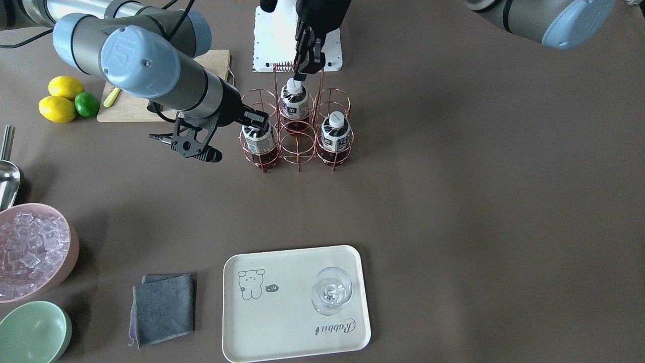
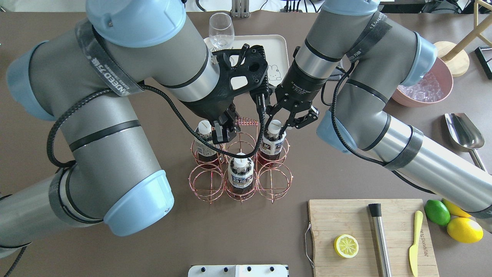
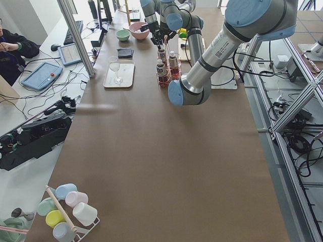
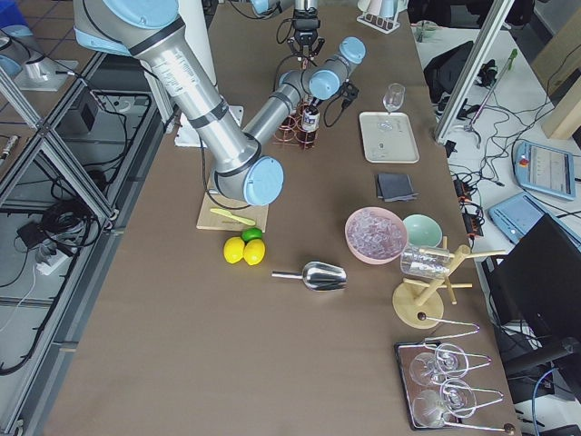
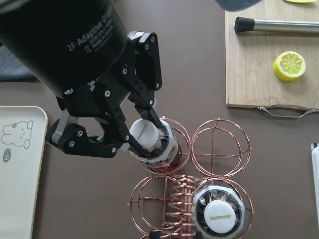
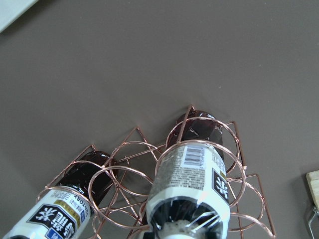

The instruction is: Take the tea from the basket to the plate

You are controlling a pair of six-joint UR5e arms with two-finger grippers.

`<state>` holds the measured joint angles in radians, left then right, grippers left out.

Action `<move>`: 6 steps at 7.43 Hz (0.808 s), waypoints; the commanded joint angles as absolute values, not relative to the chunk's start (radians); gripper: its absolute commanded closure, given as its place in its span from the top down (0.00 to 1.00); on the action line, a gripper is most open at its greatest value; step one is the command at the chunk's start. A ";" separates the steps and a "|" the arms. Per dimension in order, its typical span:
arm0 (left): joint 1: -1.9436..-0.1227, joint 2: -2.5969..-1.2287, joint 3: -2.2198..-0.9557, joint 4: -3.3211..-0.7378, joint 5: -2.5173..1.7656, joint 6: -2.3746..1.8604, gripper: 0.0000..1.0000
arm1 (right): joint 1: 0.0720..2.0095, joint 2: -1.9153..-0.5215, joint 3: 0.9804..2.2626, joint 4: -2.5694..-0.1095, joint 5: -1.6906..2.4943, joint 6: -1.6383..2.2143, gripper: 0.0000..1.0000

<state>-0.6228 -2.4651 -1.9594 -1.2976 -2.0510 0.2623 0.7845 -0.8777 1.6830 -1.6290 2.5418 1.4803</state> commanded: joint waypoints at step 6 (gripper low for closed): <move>-0.623 -2.465 -1.960 -1.298 -2.052 0.262 0.00 | 0.868 -0.849 1.695 -1.693 2.641 1.480 0.00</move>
